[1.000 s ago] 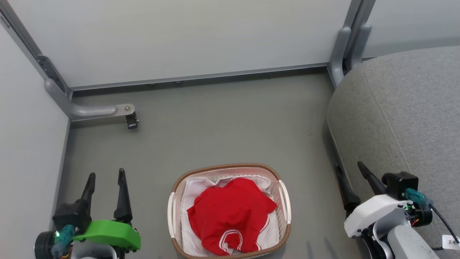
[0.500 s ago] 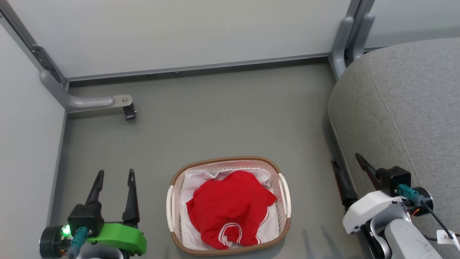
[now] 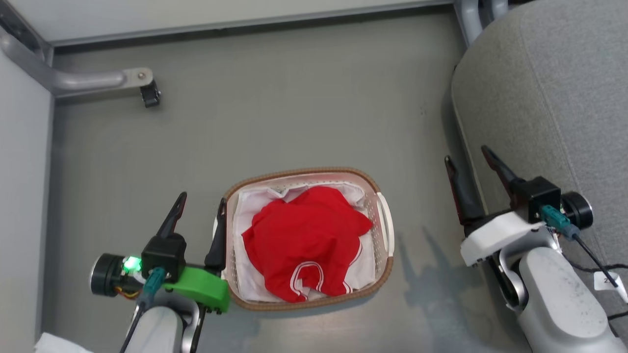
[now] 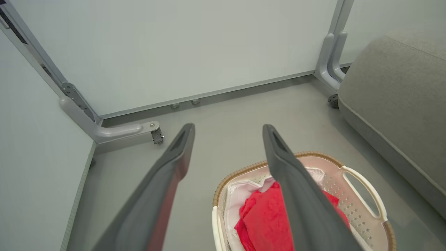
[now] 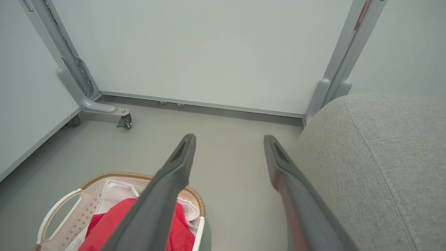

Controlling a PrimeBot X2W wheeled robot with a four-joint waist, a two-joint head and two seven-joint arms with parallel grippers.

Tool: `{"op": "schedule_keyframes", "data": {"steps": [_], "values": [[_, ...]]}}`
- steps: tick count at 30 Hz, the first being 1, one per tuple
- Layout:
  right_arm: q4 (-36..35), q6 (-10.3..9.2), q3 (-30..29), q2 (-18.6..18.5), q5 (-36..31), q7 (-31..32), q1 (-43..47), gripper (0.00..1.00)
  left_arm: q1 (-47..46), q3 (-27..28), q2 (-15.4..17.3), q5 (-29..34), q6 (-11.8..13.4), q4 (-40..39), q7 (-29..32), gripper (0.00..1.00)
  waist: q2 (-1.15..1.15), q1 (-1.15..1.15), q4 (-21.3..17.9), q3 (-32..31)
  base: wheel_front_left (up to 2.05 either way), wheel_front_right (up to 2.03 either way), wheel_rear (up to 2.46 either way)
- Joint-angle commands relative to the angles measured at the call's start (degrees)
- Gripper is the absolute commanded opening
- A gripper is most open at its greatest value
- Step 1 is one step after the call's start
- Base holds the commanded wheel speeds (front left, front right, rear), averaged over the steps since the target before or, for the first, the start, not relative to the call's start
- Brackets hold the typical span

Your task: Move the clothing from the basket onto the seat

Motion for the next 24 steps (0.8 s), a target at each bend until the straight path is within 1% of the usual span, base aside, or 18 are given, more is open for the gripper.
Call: {"op": "schedule_keyframes", "data": {"steps": [1,6,10,14,19,24], "values": [[-0.8,-0.02,0.1,0.2,-1.4,-0.5,-1.7,1.0,-2.5,-0.4,0.2,1.1,-0.4,0.8,-0.6,1.0,0.0,0.0,-1.7,7.5,0.0,0.0,0.0],[-2.6,-0.02,0.2,0.6,-3.3,-1.0,-4.5,1.0,-7.3,-2.5,-0.3,3.3,-1.0,4.2,-1.1,1.0,0.0,0.0,-2.9,13.6,0.0,0.0,0.0],[-3.7,-0.02,-0.1,1.2,-3.2,-1.0,-6.2,1.0,-10.6,-4.6,-0.6,2.8,-1.5,8.1,-0.9,1.0,0.0,0.0,-3.8,17.6,0.0,0.0,0.0],[-4.6,-0.02,-0.5,1.9,-2.9,-1.0,-7.9,1.0,-14.2,-7.4,-0.8,3.3,-2.0,13.5,-0.9,1.0,0.0,0.0,-4.6,21.1,0.0,0.0,0.0],[-5.1,-0.02,-1.0,2.4,-2.9,-1.0,-9.3,1.0,-18.2,-11.5,0.1,4.4,-2.3,21.8,-0.9,1.0,0.0,0.0,-5.4,25.0,0.0,0.0,0.0],[-5.5,-0.02,-1.5,3.1,-2.7,-1.0,-9.8,1.0,-21.4,-13.7,0.3,4.5,-2.3,28.7,-0.9,1.0,0.0,0.0,-5.9,27.8,0.0,0.0,0.0]]}}
